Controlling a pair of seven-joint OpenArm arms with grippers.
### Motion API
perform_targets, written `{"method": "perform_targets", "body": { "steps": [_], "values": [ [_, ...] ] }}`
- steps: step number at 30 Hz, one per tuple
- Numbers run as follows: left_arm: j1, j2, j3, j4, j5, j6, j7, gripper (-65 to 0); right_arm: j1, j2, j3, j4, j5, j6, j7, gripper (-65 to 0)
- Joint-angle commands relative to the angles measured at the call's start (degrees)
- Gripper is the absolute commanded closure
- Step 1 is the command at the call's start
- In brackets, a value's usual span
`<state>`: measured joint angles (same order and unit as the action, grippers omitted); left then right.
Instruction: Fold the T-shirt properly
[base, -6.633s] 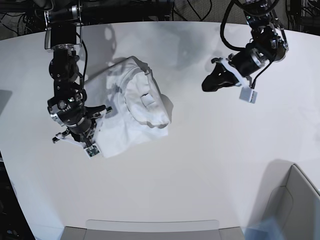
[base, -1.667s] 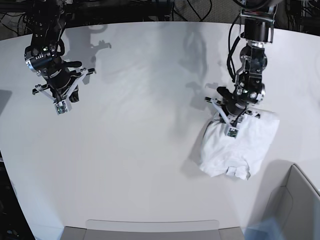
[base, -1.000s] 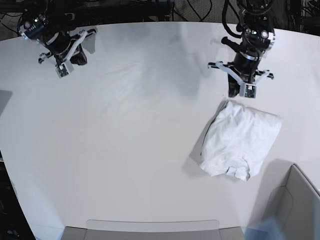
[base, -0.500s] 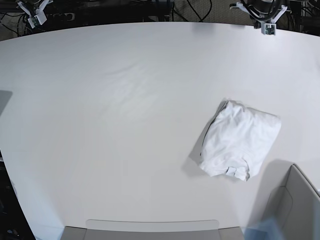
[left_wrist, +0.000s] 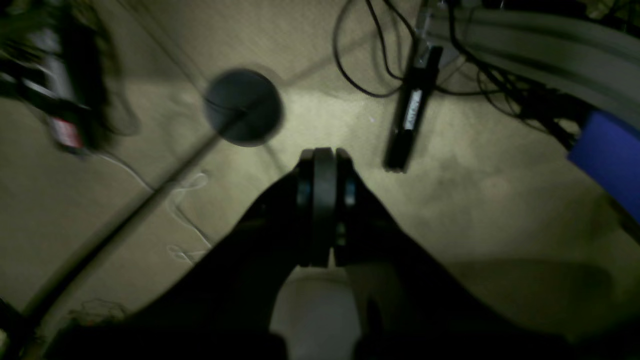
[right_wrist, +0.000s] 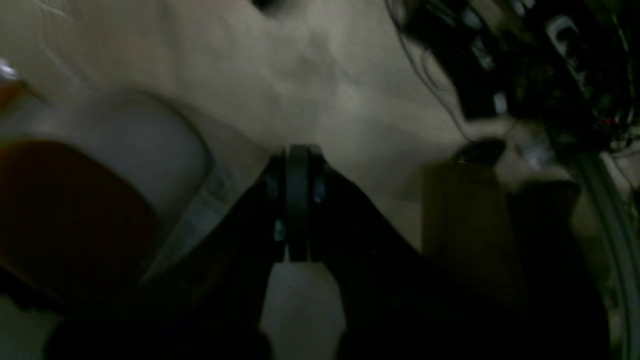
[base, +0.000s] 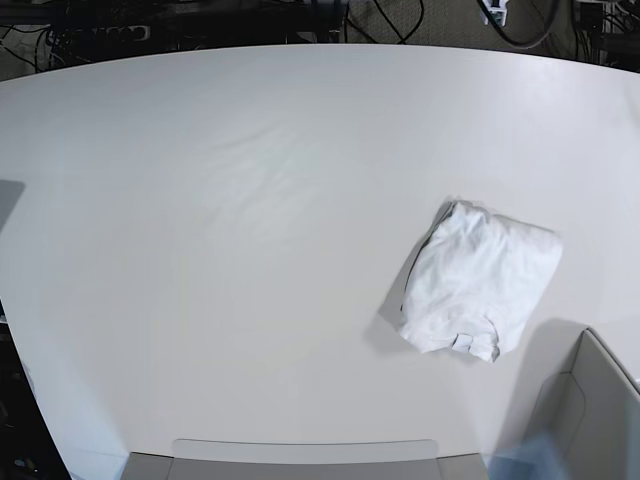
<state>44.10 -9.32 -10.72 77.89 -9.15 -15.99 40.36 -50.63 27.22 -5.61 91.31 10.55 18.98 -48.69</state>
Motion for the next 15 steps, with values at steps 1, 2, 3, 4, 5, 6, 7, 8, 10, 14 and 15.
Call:
{"method": "perform_targets", "body": {
  "steps": [1, 2, 3, 4, 5, 6, 7, 8, 10, 14, 15],
  "values": [
    [-0.5, -0.2, 0.2, -1.8, -0.5, -0.1, -0.8, 0.0, 1.3, 0.5, -2.0, -1.8, 1.0, 0.6, 1.1, 0.0],
    [-1.9, -0.2, 0.5, -4.3, -0.3, -0.1, -0.8, 0.0, 3.6, 0.5, -3.8, -4.7, 0.9, 0.6, 1.6, 0.0],
    [-3.1, -0.2, 0.5, -6.5, -0.3, -0.1, -0.8, 0.0, 5.2, 0.5, -5.3, -7.3, 0.9, 0.6, 1.7, 0.0],
    [-4.6, -0.2, 0.5, -9.3, -0.3, -0.1, -0.9, 0.0, 7.3, 0.3, -6.6, -10.6, 1.1, 0.6, 1.8, 0.0],
    [-6.3, -0.2, 0.6, -11.6, -0.3, -0.1, -1.5, 0.0, 9.4, -0.1, -7.7, -13.5, 1.1, 0.6, 1.9, 0.0],
    [-7.9, -0.2, 1.0, -13.9, -0.2, -0.1, -2.4, 0.0, 11.5, -1.2, -8.7, -16.8, 1.1, 0.6, 2.2, 0.0],
    [-9.7, -0.2, 1.6, -16.7, -0.2, -0.1, -3.3, 0.0, 13.4, -2.3, -9.3, -20.3, 1.0, 0.6, 3.3, 0.0],
    [-11.5, -0.2, 2.2, -19.8, -0.2, -0.1, -4.1, 0.0, 15.2, -3.1, -9.8, -24.8, 0.8, 0.6, 5.1, 0.0],
    [-15.6, -0.2, 3.3, -26.5, -0.2, 0.1, -5.8, 0.0, 18.6, -4.3, -10.2, -33.9, 0.8, 0.6, 10.7, 0.0],
    [-21.8, 0.0, 4.3, -37.6, -0.2, 0.1, -9.7, 0.0, 23.9, -6.2, -12.3, -49.1, 0.8, 0.6, 24.4, 0.0],
    [-23.0, 0.0, 4.3, -39.4, -0.2, 0.1, -11.0, 0.0, 25.0, -6.2, -13.7, -52.1, 0.8, 0.6, 27.7, 0.0]
  ]
}}
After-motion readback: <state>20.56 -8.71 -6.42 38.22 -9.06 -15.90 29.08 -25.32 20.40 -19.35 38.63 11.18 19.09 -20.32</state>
